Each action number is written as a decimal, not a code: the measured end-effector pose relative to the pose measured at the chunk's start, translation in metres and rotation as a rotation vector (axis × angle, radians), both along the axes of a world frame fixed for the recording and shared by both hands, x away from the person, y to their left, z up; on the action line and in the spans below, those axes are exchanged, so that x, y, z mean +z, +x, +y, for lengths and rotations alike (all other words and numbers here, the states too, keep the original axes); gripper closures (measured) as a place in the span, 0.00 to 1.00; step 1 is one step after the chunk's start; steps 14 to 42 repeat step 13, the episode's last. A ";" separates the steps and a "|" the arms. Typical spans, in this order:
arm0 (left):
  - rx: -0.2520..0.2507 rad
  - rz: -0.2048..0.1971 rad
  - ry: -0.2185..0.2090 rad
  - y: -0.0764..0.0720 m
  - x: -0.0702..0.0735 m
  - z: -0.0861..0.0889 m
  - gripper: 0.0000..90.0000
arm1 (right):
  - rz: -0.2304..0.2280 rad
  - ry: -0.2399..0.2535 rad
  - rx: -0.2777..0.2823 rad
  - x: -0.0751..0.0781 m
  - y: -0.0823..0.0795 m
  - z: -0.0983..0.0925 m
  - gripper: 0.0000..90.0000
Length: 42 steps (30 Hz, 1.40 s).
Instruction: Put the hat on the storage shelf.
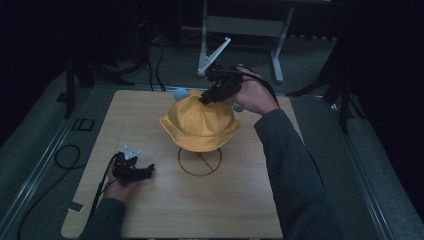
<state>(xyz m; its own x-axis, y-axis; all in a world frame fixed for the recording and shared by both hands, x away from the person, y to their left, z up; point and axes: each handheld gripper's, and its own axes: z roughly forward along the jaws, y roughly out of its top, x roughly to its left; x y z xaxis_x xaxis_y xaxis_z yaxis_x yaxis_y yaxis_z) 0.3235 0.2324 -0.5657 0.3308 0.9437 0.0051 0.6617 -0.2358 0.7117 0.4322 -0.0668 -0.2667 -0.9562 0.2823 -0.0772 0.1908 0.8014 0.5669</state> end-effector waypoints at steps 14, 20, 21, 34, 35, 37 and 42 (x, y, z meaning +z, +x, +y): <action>-0.001 0.000 0.000 0.000 0.000 0.000 0.16 | -0.068 0.157 -0.061 0.024 -0.007 -0.026 0.52; -0.001 0.000 0.000 0.000 0.000 0.000 0.16 | -0.068 0.157 -0.061 0.024 -0.007 -0.026 0.52; -0.001 0.000 0.000 0.000 0.000 0.000 0.16 | -0.068 0.157 -0.061 0.024 -0.007 -0.026 0.52; -0.001 0.000 0.000 0.000 0.000 0.000 0.16 | -0.068 0.157 -0.061 0.024 -0.007 -0.026 0.52; -0.001 0.000 0.000 0.000 0.000 0.000 0.16 | -0.068 0.157 -0.061 0.024 -0.007 -0.026 0.52; -0.001 0.000 0.000 0.000 0.000 0.000 0.16 | -0.068 0.157 -0.061 0.024 -0.007 -0.026 0.52; -0.001 0.000 0.000 0.000 0.000 0.000 0.16 | -0.068 0.157 -0.061 0.024 -0.007 -0.026 0.52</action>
